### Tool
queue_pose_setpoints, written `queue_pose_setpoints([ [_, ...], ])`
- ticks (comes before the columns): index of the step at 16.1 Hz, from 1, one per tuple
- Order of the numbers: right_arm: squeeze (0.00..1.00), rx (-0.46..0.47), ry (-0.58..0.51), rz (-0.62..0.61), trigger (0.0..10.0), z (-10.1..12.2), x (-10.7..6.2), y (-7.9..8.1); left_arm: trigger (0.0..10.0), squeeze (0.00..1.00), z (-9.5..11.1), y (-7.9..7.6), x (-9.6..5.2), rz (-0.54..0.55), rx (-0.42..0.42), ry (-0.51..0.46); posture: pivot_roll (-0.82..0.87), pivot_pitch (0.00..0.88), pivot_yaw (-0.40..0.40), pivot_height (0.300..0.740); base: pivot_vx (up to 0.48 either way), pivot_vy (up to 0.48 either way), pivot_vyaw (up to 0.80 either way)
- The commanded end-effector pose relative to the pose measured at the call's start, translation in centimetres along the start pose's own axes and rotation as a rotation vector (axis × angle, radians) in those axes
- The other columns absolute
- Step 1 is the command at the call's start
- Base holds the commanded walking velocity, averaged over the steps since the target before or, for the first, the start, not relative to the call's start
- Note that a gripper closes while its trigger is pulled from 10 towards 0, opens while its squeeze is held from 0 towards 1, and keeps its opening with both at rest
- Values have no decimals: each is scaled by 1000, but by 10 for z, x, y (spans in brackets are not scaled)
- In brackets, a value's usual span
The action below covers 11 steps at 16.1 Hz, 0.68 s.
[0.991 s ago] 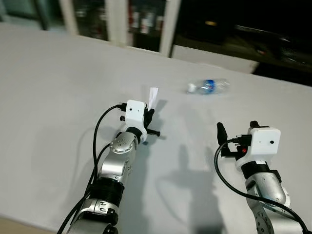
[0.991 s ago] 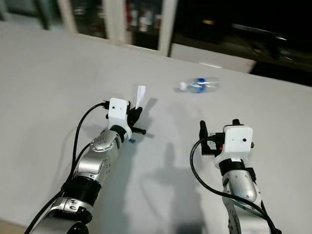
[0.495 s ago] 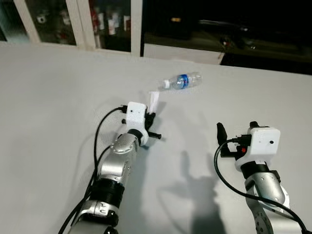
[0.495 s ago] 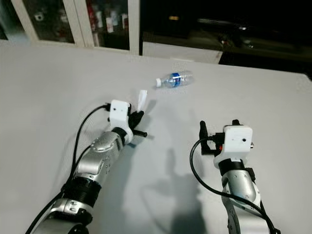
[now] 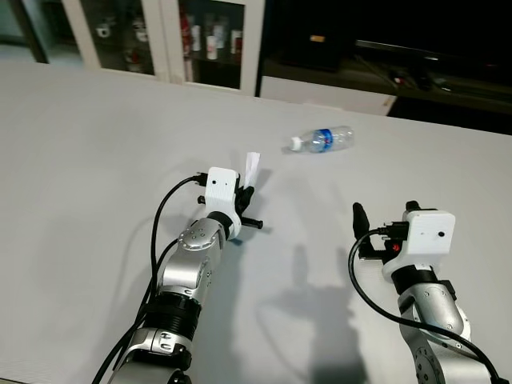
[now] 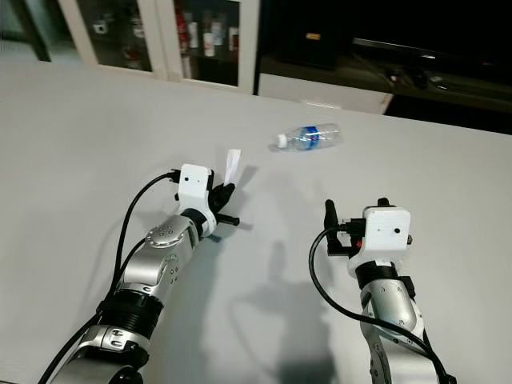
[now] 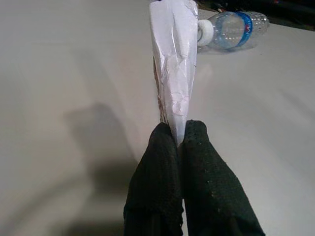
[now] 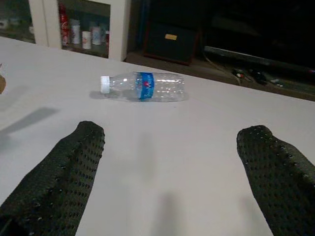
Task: Picking trash to rubbish bin
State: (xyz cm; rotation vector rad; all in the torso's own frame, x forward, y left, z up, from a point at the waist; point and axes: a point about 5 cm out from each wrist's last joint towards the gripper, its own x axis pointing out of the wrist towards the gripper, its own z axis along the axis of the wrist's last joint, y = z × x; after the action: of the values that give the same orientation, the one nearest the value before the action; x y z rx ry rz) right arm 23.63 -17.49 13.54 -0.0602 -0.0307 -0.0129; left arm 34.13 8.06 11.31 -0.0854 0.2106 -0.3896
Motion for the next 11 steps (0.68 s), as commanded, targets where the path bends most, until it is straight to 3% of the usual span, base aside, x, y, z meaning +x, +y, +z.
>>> queue_pose_setpoints([
  [1, 0, -4, -2, -12, 10000, 0, -2, -4, 10000, 0, 8, -5, 2, -30, 11, -19, 180, 70, -65, 740, 0, 281, 0],
  [11, 0, 8, -16, -11, 10000, 3, 2, -2, 10000, 0, 10, 0, 1, -22, 19, -12, 189, 72, -61, 740, 0, 350, 0],
])
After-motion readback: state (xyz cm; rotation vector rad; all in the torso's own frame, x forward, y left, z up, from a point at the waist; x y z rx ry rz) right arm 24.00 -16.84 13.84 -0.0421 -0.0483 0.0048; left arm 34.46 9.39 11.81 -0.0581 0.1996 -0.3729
